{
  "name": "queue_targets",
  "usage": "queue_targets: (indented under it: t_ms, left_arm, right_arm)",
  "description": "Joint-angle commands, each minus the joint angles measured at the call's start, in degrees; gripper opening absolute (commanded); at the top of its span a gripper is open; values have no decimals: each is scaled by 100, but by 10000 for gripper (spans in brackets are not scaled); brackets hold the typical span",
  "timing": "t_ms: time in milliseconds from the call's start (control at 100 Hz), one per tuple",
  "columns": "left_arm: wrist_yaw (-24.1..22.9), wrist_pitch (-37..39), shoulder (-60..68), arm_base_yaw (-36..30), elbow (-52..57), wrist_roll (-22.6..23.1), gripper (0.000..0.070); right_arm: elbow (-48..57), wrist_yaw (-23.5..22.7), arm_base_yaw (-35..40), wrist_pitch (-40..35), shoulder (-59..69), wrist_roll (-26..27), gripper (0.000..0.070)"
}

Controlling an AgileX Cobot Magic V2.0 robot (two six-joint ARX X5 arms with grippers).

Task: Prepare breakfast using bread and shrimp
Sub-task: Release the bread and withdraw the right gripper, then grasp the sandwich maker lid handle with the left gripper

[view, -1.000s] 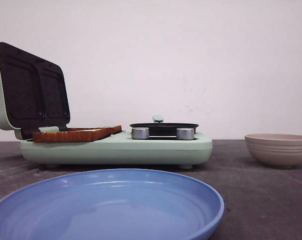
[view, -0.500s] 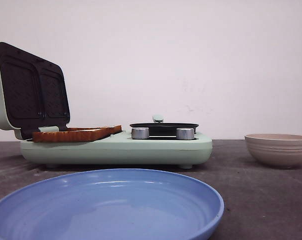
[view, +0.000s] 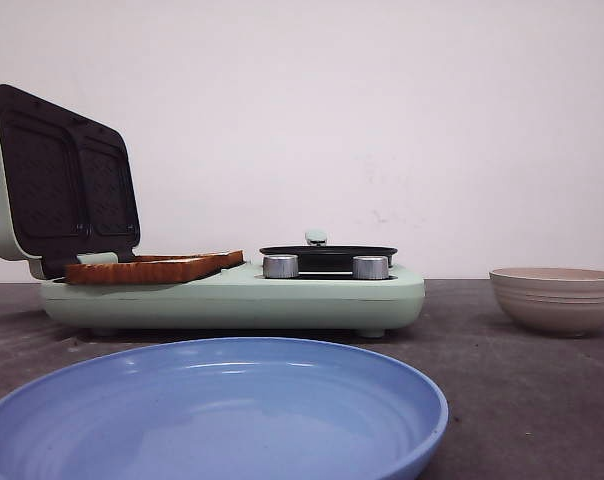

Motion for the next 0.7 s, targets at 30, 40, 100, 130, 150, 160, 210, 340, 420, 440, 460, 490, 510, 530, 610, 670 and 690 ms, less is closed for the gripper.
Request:
queue_targets:
  t_ms: [30,40,100,130,150,160,210,340,420,440,460,490,510,530,610,670,690]
  left_arm:
    - [61,107,164,-4,144,28,312]
    - [61,116,166,-11,144,28,312]
    - [55,168,195,-26,144,26,312]
    - [55,188,210,-28,144,26,313]
    - [55,192,221,-35,144,26,312]
    - [55,197,229,-42,144,26,312]
    - [55,197,256,-68,144,24,312]
    - [55,249,315,-144,144,22,312]
    - [57,356,315,-195,144,22,306]
    - [57,393,315,-203,144,9,300]
    - [57,433,315,-210,144,-20,287]
    - [59,472,315,-214,144,-66,248]
    - [61,498,315,-216,144,-98,214]
    - [68,514,315,-219,144,-120,180]
    - [74,505,315,-225,144,-120,65]
    - [74,503,315,-236,144,-120,3]
    - [74,503,315,-236,144,-120,0]
  right_arm:
    - [-2,31,37,37,-13,70,3]
    - [-2,35,37,37,-13,74,3]
    - [-2,50,37,37,-13,87,3]
    - [-2,74,37,37,-13,85,3]
    - [-2,98,37,37,-13,87,3]
    - [-2,107,37,37,-13,87,3]
    - [-2,133,37,37,-13,87,3]
    - [-2,133,37,37,-13,92,3]
    - [-2,133,37,37,-13,111,3]
    - [-2,133,37,37,-13,114,3]
    - [-2,133,37,37,-13,116,3]
    - [-2,133,37,37,-13,129,3]
    - [-2,133,37,35,-13,136,3]
    - [-2,133,37,35,-13,142,3]
    - [-2,136,37,37,-13,149,3]
    - [-2,136,37,35,-13,153,3]
    - [-2,136,37,37,-13,153,3]
